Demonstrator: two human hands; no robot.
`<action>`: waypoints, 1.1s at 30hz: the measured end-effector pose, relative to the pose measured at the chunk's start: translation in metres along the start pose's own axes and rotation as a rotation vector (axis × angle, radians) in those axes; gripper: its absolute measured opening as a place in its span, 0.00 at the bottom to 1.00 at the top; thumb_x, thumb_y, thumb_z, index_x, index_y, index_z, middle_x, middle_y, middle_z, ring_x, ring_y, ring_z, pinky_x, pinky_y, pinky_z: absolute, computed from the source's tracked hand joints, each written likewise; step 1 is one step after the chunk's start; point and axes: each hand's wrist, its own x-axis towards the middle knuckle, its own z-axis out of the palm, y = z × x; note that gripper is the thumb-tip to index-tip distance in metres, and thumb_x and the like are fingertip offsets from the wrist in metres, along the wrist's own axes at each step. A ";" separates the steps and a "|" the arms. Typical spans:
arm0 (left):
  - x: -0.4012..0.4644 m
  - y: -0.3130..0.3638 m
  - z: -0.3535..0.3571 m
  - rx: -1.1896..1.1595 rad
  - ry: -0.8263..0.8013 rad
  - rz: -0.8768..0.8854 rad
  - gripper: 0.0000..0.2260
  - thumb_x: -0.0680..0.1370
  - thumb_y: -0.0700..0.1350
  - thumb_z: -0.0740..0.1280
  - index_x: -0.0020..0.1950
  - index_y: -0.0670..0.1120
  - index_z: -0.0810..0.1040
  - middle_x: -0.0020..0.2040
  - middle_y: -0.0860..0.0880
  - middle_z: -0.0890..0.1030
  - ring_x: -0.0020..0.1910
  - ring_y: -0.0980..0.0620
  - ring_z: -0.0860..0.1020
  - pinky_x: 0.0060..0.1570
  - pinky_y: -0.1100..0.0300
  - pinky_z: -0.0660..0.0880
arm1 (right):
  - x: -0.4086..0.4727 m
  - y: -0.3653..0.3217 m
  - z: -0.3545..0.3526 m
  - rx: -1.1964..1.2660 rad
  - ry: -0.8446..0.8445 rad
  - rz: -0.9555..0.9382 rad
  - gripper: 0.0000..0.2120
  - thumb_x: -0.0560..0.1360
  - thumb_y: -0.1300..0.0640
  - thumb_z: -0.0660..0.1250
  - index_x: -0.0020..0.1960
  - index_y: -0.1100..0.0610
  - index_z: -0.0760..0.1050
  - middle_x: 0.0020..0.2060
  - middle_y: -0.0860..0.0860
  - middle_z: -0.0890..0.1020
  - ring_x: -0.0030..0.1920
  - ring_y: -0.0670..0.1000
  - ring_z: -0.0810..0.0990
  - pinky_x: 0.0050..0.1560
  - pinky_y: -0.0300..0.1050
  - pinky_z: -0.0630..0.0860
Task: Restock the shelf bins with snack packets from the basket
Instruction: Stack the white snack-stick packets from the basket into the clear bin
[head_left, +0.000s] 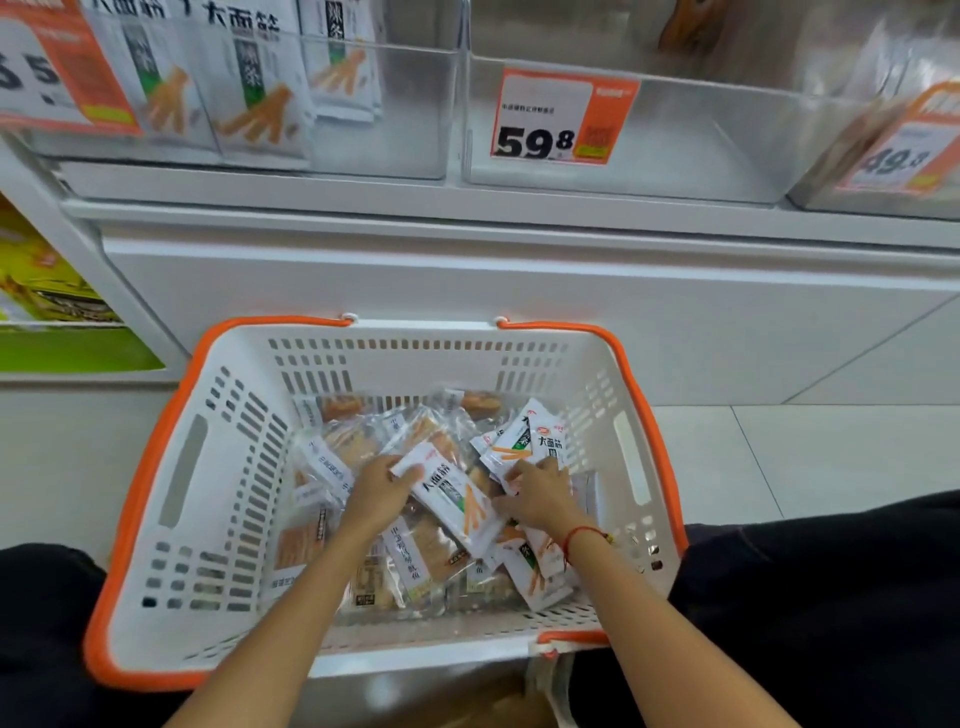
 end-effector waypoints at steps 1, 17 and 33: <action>0.001 0.001 -0.003 -0.103 0.040 -0.030 0.09 0.79 0.44 0.65 0.57 0.43 0.72 0.46 0.49 0.78 0.40 0.53 0.77 0.38 0.63 0.73 | 0.000 -0.004 0.002 -0.027 -0.054 -0.035 0.21 0.74 0.51 0.65 0.66 0.52 0.69 0.68 0.60 0.60 0.71 0.65 0.57 0.71 0.56 0.57; -0.008 -0.014 -0.008 -0.354 0.077 -0.019 0.22 0.80 0.37 0.61 0.73 0.49 0.63 0.65 0.47 0.73 0.58 0.49 0.75 0.54 0.53 0.75 | -0.010 -0.008 0.013 0.104 0.331 -0.166 0.17 0.78 0.61 0.60 0.66 0.55 0.69 0.65 0.53 0.70 0.64 0.54 0.70 0.58 0.47 0.71; -0.031 -0.026 -0.019 1.121 -0.277 0.271 0.27 0.66 0.56 0.76 0.60 0.51 0.70 0.64 0.51 0.69 0.62 0.49 0.66 0.59 0.54 0.67 | -0.005 -0.010 0.013 0.325 0.175 0.209 0.33 0.71 0.69 0.64 0.72 0.61 0.55 0.65 0.63 0.62 0.61 0.65 0.72 0.59 0.51 0.74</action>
